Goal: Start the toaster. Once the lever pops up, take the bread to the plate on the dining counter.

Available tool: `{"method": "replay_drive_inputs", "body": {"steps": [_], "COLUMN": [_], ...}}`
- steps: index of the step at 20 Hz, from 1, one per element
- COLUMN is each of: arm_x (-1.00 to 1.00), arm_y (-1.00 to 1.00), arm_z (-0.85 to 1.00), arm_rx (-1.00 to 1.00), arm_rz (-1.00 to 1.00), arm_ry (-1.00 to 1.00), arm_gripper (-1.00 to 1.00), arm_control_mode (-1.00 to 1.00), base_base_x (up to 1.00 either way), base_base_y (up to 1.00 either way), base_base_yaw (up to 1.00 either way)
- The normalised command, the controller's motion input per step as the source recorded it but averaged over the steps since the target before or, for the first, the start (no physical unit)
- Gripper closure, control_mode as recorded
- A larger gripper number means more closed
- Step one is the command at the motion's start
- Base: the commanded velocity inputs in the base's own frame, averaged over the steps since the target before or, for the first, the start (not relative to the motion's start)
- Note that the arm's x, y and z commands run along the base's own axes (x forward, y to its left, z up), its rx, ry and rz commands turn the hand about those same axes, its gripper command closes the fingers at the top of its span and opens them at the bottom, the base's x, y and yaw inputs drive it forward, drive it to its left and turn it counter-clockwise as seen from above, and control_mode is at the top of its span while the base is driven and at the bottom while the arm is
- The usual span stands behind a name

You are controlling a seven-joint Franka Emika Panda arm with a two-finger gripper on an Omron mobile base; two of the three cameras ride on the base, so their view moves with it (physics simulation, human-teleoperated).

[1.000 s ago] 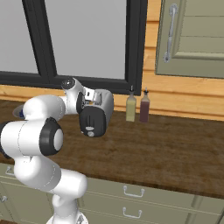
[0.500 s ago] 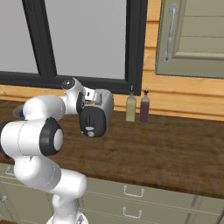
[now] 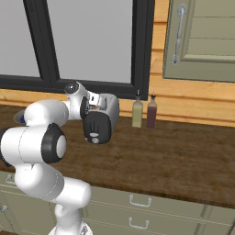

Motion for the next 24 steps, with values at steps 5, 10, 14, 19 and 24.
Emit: {"method": "replay_drive_inputs", "body": {"steps": [5,10,14,19,24], "arm_x": [0.0,0.0,0.0,0.0,0.0], "arm_y": [0.0,0.0,0.0,0.0,0.0], "arm_z": [0.0,0.0,0.0,0.0,0.0], "arm_rx": [0.0,0.0,0.0,0.0,0.0], "arm_rz": [0.0,0.0,0.0,0.0,0.0], "arm_ry": [0.0,0.0,0.0,0.0,0.0], "arm_gripper": [-1.0,-1.0,-1.0,-1.0,-1.0], "arm_control_mode": [-1.0,-1.0,-1.0,-1.0,-1.0], "base_base_x": [0.0,0.0,0.0,0.0,0.0], "base_base_y": [0.0,0.0,0.0,0.0,0.0], "base_base_yaw": [0.0,0.0,0.0,0.0,0.0]}}
